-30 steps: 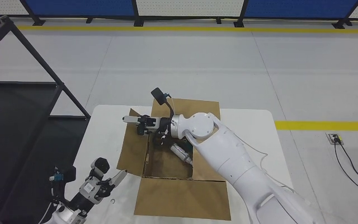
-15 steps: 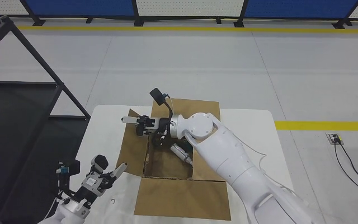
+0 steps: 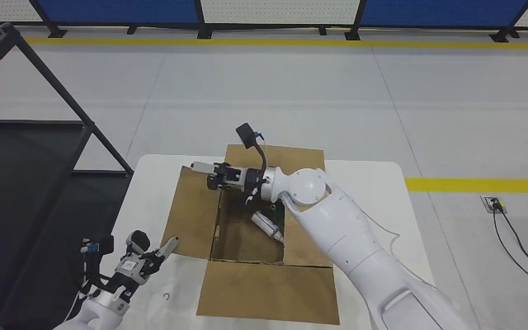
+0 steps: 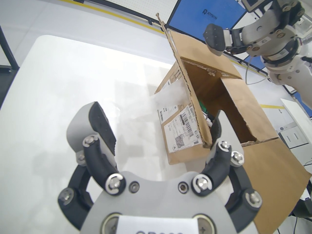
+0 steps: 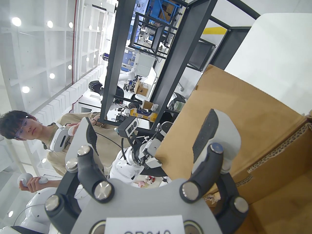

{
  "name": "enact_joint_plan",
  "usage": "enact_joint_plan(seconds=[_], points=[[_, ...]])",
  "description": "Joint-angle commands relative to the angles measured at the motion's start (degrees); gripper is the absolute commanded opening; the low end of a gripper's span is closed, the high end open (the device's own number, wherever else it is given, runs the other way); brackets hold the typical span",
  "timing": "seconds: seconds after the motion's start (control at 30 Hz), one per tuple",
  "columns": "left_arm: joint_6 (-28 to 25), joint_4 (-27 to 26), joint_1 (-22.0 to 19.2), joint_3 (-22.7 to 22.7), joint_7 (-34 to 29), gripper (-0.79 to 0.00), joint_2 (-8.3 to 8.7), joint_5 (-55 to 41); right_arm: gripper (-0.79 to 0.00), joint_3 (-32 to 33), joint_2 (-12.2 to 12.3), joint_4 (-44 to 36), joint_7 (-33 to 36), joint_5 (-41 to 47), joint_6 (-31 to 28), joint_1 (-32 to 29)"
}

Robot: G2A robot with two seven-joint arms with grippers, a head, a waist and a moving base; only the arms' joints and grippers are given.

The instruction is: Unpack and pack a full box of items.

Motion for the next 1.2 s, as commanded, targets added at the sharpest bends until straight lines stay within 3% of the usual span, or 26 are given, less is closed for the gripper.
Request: enact_joint_plan(seconds=[0.0, 0.6, 1.17], points=[[0.5, 1.0, -0.3, 0.2, -0.4, 0.0, 0.01, 0.9, 0.0, 1.2, 0.7, -1.5, 0.2, -0.6, -0.2, -0.9], [2.3, 7.0, -3.3, 2.6, -0.9, 0.0, -0.09, 5.8, 0.0, 10.3, 6.0, -17.0, 1.3, -5.8, 4.1, -10.5], [2.7, 6.9, -3.1, 1.7, 1.1, 0.0, -0.18, 6.4, 0.0, 13.3, 7.8, -24.7, 2.1, -8.4, 7.7, -14.5]])
